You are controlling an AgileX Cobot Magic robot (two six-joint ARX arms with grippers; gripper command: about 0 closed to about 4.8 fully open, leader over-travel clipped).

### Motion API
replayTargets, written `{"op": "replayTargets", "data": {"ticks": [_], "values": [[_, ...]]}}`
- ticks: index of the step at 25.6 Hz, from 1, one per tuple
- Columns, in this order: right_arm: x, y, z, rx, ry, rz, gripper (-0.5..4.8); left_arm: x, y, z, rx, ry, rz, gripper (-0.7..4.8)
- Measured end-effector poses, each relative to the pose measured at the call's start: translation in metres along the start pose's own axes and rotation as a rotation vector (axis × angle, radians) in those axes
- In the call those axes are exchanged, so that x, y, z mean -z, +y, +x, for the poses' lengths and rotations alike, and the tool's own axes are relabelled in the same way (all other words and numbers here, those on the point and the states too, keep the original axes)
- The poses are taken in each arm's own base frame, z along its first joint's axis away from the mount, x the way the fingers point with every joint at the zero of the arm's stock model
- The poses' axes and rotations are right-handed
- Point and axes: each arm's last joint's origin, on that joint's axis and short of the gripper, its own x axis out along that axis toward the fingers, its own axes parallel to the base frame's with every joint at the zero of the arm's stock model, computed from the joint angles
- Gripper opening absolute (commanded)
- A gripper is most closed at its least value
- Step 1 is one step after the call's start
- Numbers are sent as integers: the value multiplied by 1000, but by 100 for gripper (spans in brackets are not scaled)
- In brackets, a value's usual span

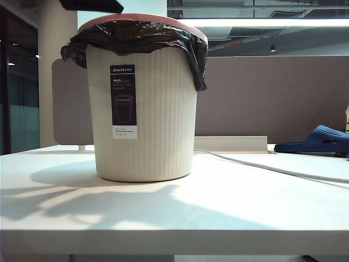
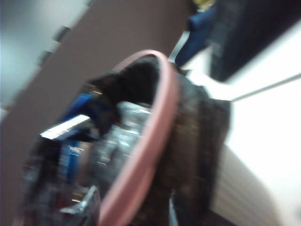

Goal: Open the ring lid of the trash can, pull out the black garbage bag inside, and place it on the table.

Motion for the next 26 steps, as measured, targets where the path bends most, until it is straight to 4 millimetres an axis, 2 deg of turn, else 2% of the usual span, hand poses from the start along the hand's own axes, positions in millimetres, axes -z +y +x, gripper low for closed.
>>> {"op": "replayTargets", "data": {"ticks": [3, 5, 7, 8, 15, 26], "values": [[2, 1, 1, -9, 19, 5, 0, -2, 3, 4, -54, -12, 25, 195], [3, 1, 1, -10, 22, 27, 0, 0, 1, 7, -48, 5, 30, 253], [3, 1, 1, -10, 22, 55, 0, 2, 0, 10, -41, 18, 57, 259], [3, 1, 1, -10, 23, 66, 0, 3, -1, 12, -39, 23, 65, 279], [3, 1, 1, -9, 23, 121, 0, 8, -3, 18, -62, 80, 154, 279], [3, 2, 1, -23, 20, 165, 0, 8, 0, 24, -134, 84, 157, 279]]}}
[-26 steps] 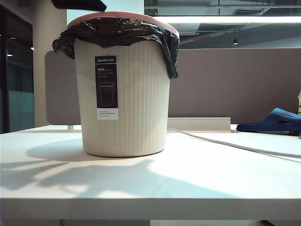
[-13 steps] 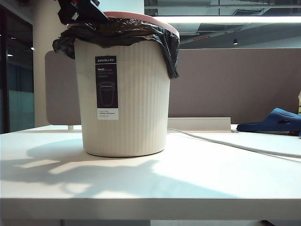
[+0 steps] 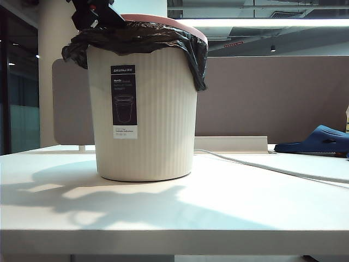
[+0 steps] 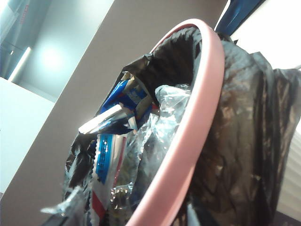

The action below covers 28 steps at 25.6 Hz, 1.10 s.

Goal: Open the ring lid of the trash can, pull out the black garbage bag inside, and place it on the table.

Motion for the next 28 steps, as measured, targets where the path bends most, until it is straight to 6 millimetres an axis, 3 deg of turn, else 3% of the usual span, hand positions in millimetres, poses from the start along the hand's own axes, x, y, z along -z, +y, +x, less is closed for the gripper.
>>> {"op": "replayTargets", "data": {"ticks": [15, 20, 25, 28], "values": [[2, 0, 6, -4, 18, -26, -1, -9, 16, 0, -122, -39, -59, 278], [0, -3, 15, 65, -1, -184, -1, -24, 39, -2, -183, -84, -157, 278], [-6, -6, 30, 107, -84, -350, -1, -25, 40, -1, -183, -87, -176, 278], [-3, -7, 49, 121, -96, -442, -1, -24, 40, -1, -176, -83, -175, 278]]}}
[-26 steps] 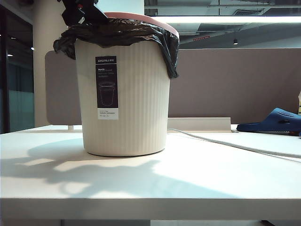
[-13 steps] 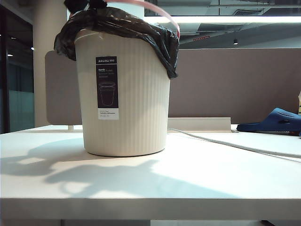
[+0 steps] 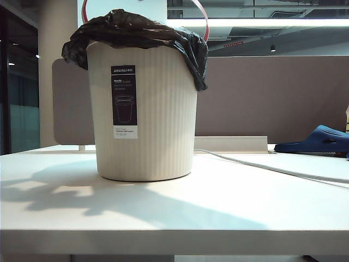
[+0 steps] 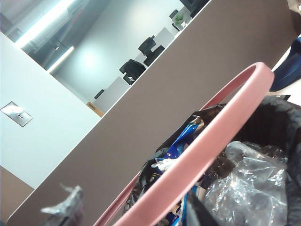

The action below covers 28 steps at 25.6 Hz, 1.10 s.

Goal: Open the ring lid of the trash can, pull out the black garbage bag inside, and place it on the table.

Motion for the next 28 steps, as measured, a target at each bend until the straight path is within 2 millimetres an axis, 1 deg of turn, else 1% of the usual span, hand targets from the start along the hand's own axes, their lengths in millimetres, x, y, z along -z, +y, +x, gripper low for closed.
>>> {"op": "replayTargets", "data": {"ticks": [1, 2, 3, 5, 15, 20, 28], "values": [[4, 2, 8, 0, 6, -28, -1, 0, 0, 0, -1, 0, 0, 278], [6, 2, 12, 5, 11, -39, -1, 0, 0, 0, -1, 0, 0, 278], [8, 2, 19, 43, 27, -62, -1, 0, 0, 0, 0, 1, -4, 278], [10, 1, 25, 99, 49, -107, -1, 0, 0, 0, 1, 2, -18, 278], [1, -8, 24, 219, -7, -237, -1, 0, 1, 0, -15, 11, -26, 278], [1, -18, 22, 287, -38, -238, -1, 0, 1, 0, -17, 12, -26, 278], [1, -42, 18, 346, -66, -207, -1, 1, 1, 0, -29, 36, -26, 279]]}}
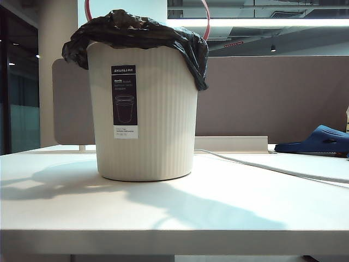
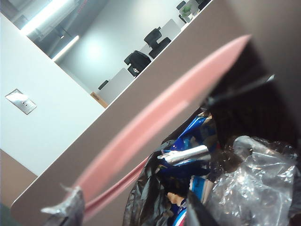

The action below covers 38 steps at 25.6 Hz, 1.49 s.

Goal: Open the ring lid of the trash can, pull out the black garbage bag inside, and place it on the table.

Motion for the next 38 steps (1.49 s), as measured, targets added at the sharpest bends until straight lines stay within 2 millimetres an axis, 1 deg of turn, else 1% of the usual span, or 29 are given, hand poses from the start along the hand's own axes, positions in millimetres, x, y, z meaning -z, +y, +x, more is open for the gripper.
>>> {"op": "replayTargets", "data": {"ticks": [4, 7, 11, 17, 22, 31, 38], "values": [[7, -16, 6, 16, 7, 50, -1, 1, 2, 0, -44, 35, -11, 279], [8, -26, 8, 35, -2, 84, -1, 0, 4, -2, -76, 56, -18, 279], [8, -39, 13, 46, -15, 106, -1, -3, 11, -10, -125, 71, -51, 278], [8, -56, 22, 73, -32, 132, -1, -14, 28, -37, -157, 45, -206, 277], [10, -74, 33, 74, -64, 211, -1, -21, 40, -67, -123, 3, -314, 276], [20, -93, 54, 73, -72, 300, -1, -28, 52, -112, -38, -68, -409, 273], [30, -112, 62, 110, -85, 410, -1, -28, 55, -132, 3, -77, -445, 273]]}}
